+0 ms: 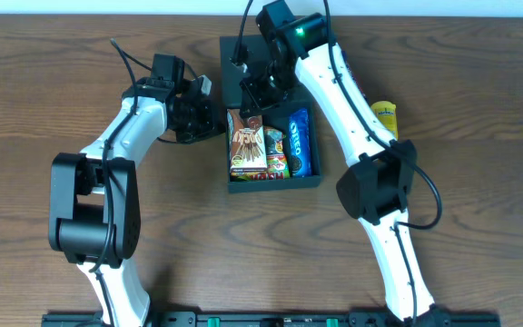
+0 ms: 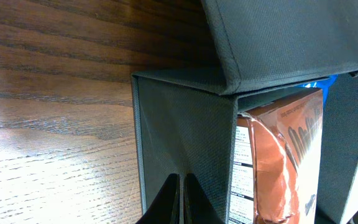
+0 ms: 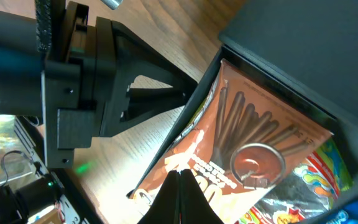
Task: Pack container
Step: 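Push the chocolate stick box down into the box with the right gripper, then withdraw the right gripper toward the dark chocolate bar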
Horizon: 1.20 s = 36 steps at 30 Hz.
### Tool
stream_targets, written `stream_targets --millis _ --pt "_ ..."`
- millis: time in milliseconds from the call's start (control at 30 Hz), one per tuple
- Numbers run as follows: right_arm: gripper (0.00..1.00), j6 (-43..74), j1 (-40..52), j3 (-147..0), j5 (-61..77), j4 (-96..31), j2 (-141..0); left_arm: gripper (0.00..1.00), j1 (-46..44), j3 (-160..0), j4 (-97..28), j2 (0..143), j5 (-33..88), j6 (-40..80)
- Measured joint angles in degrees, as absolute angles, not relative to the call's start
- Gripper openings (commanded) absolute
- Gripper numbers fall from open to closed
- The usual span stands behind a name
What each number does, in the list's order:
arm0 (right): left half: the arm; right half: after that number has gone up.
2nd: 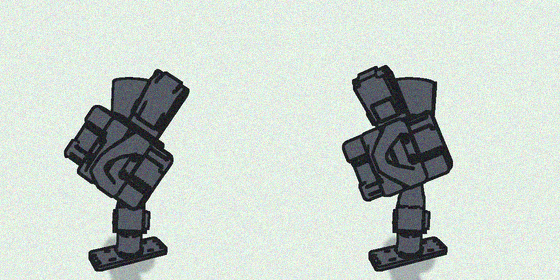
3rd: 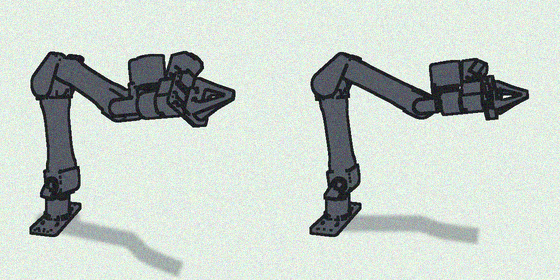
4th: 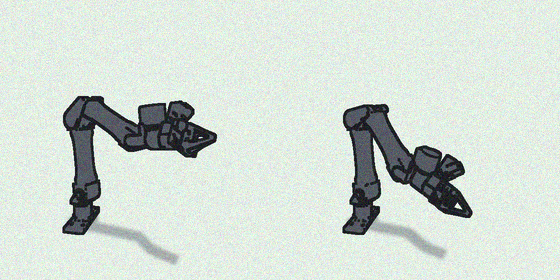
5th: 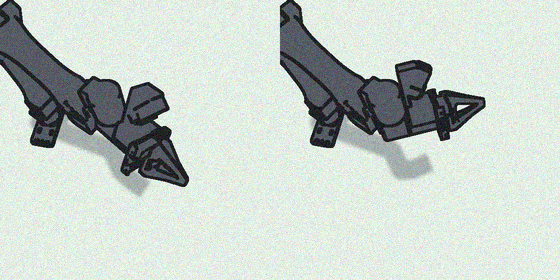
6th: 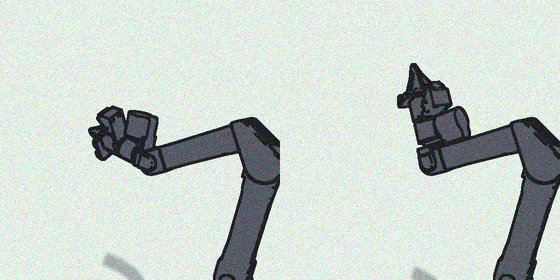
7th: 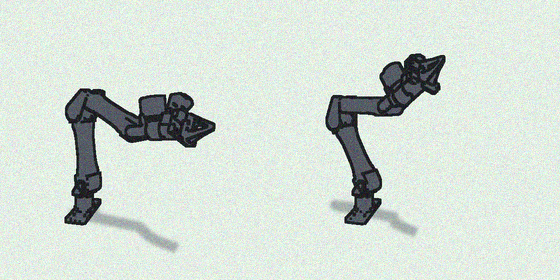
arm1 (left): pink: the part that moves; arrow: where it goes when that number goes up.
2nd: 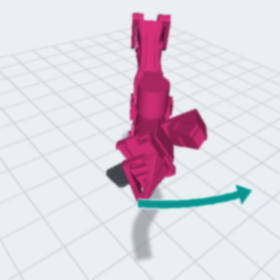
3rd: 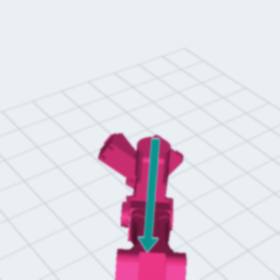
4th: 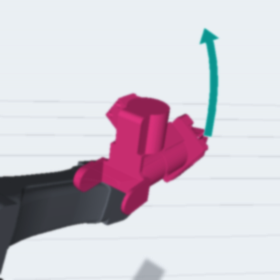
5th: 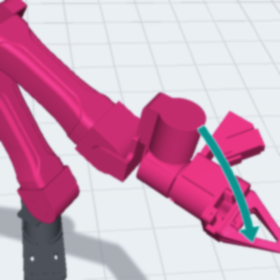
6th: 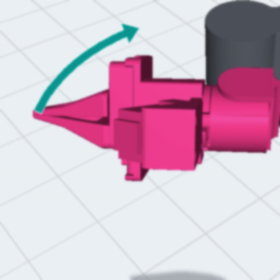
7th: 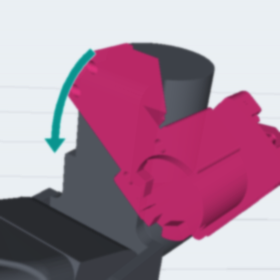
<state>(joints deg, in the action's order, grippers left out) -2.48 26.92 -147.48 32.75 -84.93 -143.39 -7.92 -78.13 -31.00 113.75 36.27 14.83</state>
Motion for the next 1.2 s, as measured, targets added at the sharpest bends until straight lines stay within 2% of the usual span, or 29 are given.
stream_targets --millis 500,967,1200 --pt "0.01 -3.6 26.9 -147.3 34.8 -84.4 -150.0 0.06 -7.9 -78.1 -30.6 113.8 36.3 14.8" --pt "0.01 -3.6 26.5 -147.3 35.2 -84.5 -150.3 0.06 -7.9 -78.1 -30.3 113.8 36.2 14.8" --pt "0.02 -3.8 20.8 -147.0 32.3 -79.6 -145.9 0.06 -7.9 -78.1 -30.3 113.8 36.3 14.9"
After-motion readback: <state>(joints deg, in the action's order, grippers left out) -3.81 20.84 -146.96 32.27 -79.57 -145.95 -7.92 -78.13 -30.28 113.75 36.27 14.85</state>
